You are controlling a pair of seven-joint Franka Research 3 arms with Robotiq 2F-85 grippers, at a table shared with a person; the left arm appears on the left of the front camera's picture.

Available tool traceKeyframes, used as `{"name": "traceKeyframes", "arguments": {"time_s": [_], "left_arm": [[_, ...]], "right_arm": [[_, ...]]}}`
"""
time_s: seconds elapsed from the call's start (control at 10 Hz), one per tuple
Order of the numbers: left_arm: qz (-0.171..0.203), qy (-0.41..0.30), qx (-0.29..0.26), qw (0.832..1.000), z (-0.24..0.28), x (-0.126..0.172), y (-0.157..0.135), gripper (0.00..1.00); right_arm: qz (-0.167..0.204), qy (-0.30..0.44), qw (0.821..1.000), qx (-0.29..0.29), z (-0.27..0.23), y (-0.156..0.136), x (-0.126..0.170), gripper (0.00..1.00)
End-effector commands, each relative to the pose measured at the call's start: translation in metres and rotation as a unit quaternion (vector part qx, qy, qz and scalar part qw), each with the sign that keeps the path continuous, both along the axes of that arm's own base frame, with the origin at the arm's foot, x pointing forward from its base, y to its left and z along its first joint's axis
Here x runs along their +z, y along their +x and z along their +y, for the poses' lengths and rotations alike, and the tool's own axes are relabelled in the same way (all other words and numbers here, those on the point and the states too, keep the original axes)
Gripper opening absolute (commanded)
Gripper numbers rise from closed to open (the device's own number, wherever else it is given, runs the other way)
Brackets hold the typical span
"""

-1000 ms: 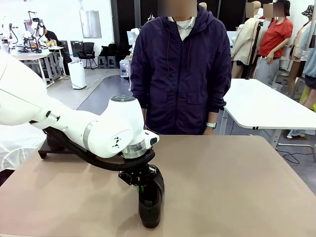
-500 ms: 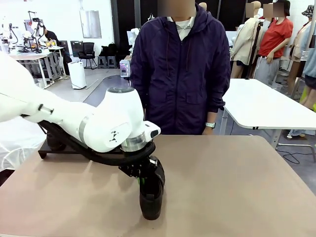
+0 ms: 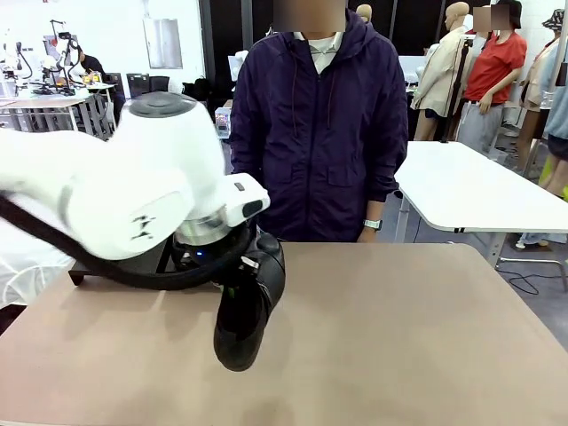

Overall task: Organize the shoes by placing them on the stand.
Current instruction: Place the Shoe from the middle of the table onto the Shoes Stand.

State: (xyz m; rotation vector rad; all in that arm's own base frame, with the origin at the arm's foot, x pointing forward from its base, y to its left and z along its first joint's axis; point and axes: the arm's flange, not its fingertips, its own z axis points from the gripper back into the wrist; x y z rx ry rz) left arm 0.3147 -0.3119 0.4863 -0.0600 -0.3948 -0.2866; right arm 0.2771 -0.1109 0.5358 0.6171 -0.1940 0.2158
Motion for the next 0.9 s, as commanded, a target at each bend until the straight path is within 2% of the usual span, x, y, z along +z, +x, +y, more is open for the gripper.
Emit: {"name": "traceKeyframes", "arguments": {"time_s": [0.0, 0.1, 0.2, 0.6, 0.7, 0.8], "left_arm": [[-0.058, -0.034, 0.02, 0.998, 0.031, -0.001, -0.022, 0.0], [-0.009, -0.058, 0.049, 0.997, 0.039, -0.003, -0.032, 0.0], [-0.026, -0.01, 0.007, 1.0, 0.014, 0.006, -0.011, 0.0], [-0.026, -0.01, 0.007, 1.0, 0.014, 0.006, -0.011, 0.0], [-0.018, -0.016, 0.014, 1.0, 0.015, -0.002, -0.017, 0.0], [-0.049, -0.023, 0.031, 0.998, 0.044, 0.007, -0.009, 0.0]], "right_arm": [[-0.005, 0.003, 1.0, 0.007, -0.003, 0.0, 0.004, 1.0], [-0.005, 0.003, 1.0, 0.007, -0.003, 0.0, 0.004, 1.0], [-0.005, 0.003, 1.0, 0.007, -0.003, 0.0, 0.004, 1.0], [-0.005, 0.003, 1.0, 0.007, -0.003, 0.0, 0.004, 1.0], [-0.005, 0.003, 1.0, 0.007, -0.003, 0.0, 0.004, 1.0], [-0.005, 0.003, 1.0, 0.007, -0.003, 0.0, 0.004, 1.0]]}}
